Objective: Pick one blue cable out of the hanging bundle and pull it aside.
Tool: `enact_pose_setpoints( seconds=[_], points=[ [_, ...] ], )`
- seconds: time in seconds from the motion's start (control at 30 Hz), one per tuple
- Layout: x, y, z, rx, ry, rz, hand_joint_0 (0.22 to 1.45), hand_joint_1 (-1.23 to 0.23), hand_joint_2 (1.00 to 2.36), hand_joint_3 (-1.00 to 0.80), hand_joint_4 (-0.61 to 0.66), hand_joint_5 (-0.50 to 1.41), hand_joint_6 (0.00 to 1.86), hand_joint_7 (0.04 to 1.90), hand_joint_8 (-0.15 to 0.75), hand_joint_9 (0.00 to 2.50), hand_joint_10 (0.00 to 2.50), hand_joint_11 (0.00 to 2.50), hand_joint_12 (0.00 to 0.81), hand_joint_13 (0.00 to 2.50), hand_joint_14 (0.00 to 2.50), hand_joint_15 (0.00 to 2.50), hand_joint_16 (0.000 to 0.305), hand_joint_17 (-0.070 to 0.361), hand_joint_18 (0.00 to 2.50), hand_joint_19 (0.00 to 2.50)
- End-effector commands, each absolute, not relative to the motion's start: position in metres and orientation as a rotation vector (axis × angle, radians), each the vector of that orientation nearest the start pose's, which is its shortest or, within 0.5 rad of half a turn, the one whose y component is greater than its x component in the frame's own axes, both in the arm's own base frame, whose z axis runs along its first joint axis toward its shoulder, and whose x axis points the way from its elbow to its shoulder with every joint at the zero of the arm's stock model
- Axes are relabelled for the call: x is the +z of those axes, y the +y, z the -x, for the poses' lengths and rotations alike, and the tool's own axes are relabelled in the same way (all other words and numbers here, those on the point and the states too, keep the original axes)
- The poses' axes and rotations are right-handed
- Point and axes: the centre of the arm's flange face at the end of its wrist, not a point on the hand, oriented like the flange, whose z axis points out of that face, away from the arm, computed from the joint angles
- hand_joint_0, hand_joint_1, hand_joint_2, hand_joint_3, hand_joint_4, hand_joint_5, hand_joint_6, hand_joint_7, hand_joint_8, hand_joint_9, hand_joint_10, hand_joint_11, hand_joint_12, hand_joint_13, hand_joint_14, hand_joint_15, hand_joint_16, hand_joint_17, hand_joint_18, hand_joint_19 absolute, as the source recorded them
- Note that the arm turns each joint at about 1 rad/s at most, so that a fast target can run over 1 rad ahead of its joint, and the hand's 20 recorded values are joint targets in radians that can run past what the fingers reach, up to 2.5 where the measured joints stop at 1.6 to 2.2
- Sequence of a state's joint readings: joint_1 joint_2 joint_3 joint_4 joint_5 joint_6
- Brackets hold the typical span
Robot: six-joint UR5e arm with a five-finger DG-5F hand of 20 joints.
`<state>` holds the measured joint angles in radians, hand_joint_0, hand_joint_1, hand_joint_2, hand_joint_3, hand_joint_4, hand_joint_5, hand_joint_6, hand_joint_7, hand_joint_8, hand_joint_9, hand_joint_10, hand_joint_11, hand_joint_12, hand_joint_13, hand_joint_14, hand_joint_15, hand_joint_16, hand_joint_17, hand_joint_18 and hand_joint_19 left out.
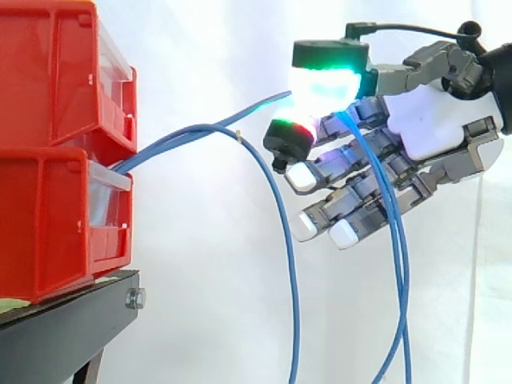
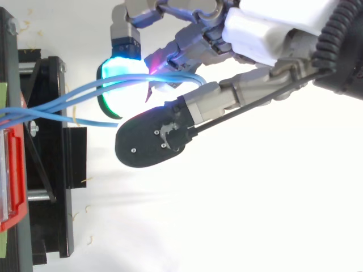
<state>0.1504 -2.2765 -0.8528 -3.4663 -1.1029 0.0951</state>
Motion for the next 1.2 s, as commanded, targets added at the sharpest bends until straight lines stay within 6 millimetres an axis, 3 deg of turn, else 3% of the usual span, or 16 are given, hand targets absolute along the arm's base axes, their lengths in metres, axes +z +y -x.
enact_pose_setpoints(
  seconds=[0.0, 0.2, 0.37, 0.5, 0.67, 0.87, 0.97, 1.1, 1.17],
  points=[
    [0.3685, -0.0682, -0.7400, 0.811, 1.156, -1.548, 0.48, -0.83, 1.00, -0.50, 0.04, -0.15, 0.84, 1.36, 0.257, 0.85, 0.02, 0.54, 0.424, 0.56, 0.02, 0.42, 0.058, 0.129, 0.49, 0.52],
    [0.3685, -0.0682, -0.7400, 0.811, 1.156, -1.548, 0.43, -0.64, 1.00, -0.50, 0.05, -0.15, 0.82, 1.29, 0.287, 0.87, 0.01, 0.51, 0.458, 0.58, 0.02, 0.42, 0.063, 0.142, 0.54, 0.53],
    [0.3685, -0.0682, -0.7400, 0.811, 1.156, -1.548, 0.52, -0.52, 1.00, -0.50, 0.02, -0.14, 0.80, 1.34, 0.267, 0.89, 0.02, 0.52, 0.427, 0.58, 0.02, 0.43, 0.057, 0.128, 0.51, 0.56],
    [0.3684, -0.0682, -0.7399, 0.810, 1.158, -1.549, 0.60, -0.55, 1.01, -0.38, 0.02, -0.14, 0.79, 1.38, 0.257, 0.90, 0.02, 0.53, 0.414, 0.58, 0.02, 0.42, 0.054, 0.121, 0.50, 0.57],
    [0.3684, -0.0682, -0.7399, 0.810, 1.158, -1.549, 0.58, -0.61, 1.02, -0.21, 0.04, -0.14, 0.79, 1.35, 0.262, 0.90, 0.02, 0.53, 0.417, 0.58, 0.02, 0.43, 0.054, 0.122, 0.50, 0.56],
    [0.3684, -0.0682, -0.7399, 0.810, 1.158, -1.549, 0.60, -0.79, 1.03, -0.05, 0.07, -0.18, 0.83, 1.46, 0.256, 0.80, 0.02, 0.54, 0.418, 0.55, 0.02, 0.43, 0.056, 0.125, 0.48, 0.55],
    [0.3684, -0.0682, -0.7399, 0.810, 1.158, -1.549, 0.63, -0.84, 1.03, -0.07, 0.03, -0.19, 0.84, 1.40, 0.245, 0.77, 0.02, 0.54, 0.411, 0.54, 0.02, 0.42, 0.056, 0.125, 0.48, 0.53],
    [0.3684, -0.0682, -0.7399, 0.810, 1.158, -1.549, 0.77, -0.93, 1.03, -0.19, -0.03, -0.19, 0.86, 1.62, 0.219, 0.79, 0.02, 0.53, 0.389, 0.55, 0.02, 0.41, 0.053, 0.119, 0.47, 0.53],
    [0.3684, -0.0682, -0.7399, 0.810, 1.158, -1.549, 0.81, -0.92, 1.03, -0.20, -0.08, -0.19, 0.87, 1.64, 0.211, 0.81, 0.02, 0.52, 0.379, 0.56, 0.02, 0.42, 0.052, 0.117, 0.47, 0.54]
  ],
)
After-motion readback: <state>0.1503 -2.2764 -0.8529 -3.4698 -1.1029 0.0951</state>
